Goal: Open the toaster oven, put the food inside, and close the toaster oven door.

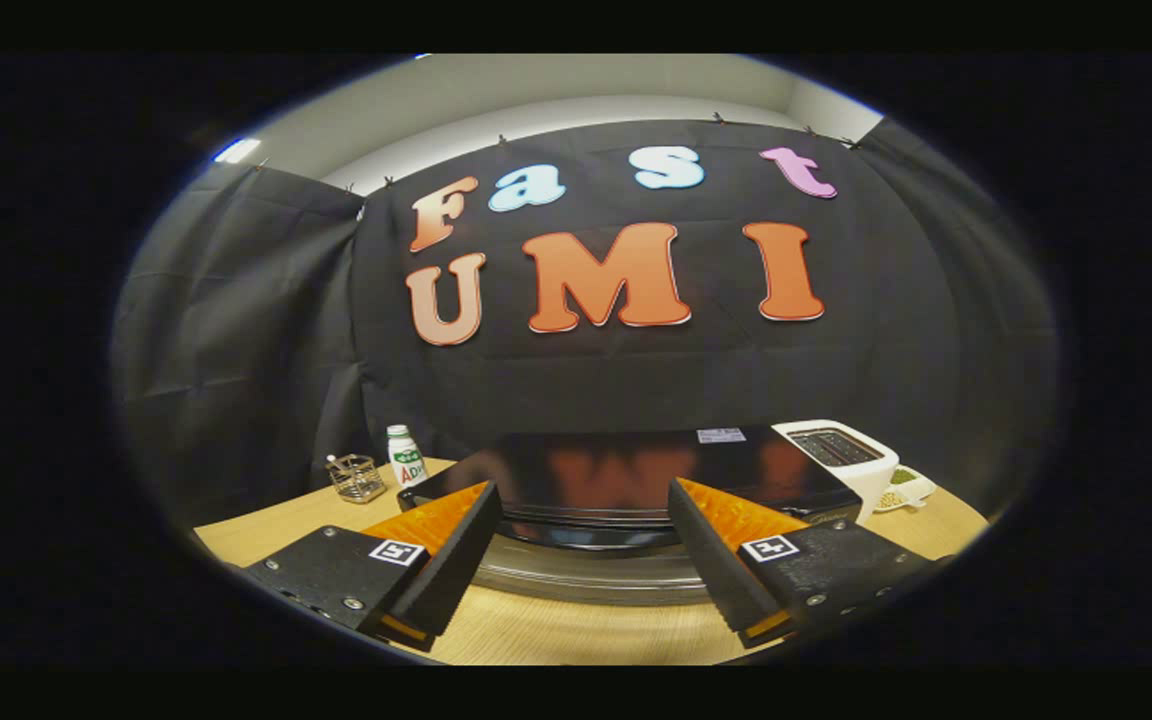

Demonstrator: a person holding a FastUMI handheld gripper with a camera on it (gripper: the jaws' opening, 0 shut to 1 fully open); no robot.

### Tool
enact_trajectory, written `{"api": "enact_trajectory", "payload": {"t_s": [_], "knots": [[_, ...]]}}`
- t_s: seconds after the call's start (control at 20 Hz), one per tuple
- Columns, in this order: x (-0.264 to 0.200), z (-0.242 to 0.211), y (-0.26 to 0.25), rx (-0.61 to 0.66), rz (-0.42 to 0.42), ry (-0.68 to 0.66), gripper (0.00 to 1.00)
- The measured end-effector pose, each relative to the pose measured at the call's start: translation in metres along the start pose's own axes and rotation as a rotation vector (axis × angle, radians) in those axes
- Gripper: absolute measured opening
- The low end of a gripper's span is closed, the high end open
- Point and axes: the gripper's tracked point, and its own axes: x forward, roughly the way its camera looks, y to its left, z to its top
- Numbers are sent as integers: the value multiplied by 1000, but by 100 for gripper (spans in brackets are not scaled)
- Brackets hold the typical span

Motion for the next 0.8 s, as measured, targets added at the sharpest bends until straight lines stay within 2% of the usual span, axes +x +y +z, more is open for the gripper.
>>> {"api": "enact_trajectory", "payload": {"t_s": [0.2, 0.35, 0.45, 0.55, 0.8], "knots": [[14, -22, -9, -20, -41, 49, 100], [13, -16, -6, -37, -37, 25, 97], [15, -13, -6, 5, -22, 18, 97], [19, -3, -11, 39, -41, -8, 97], [33, -16, -16, -11, -73, 10, 97]]}}
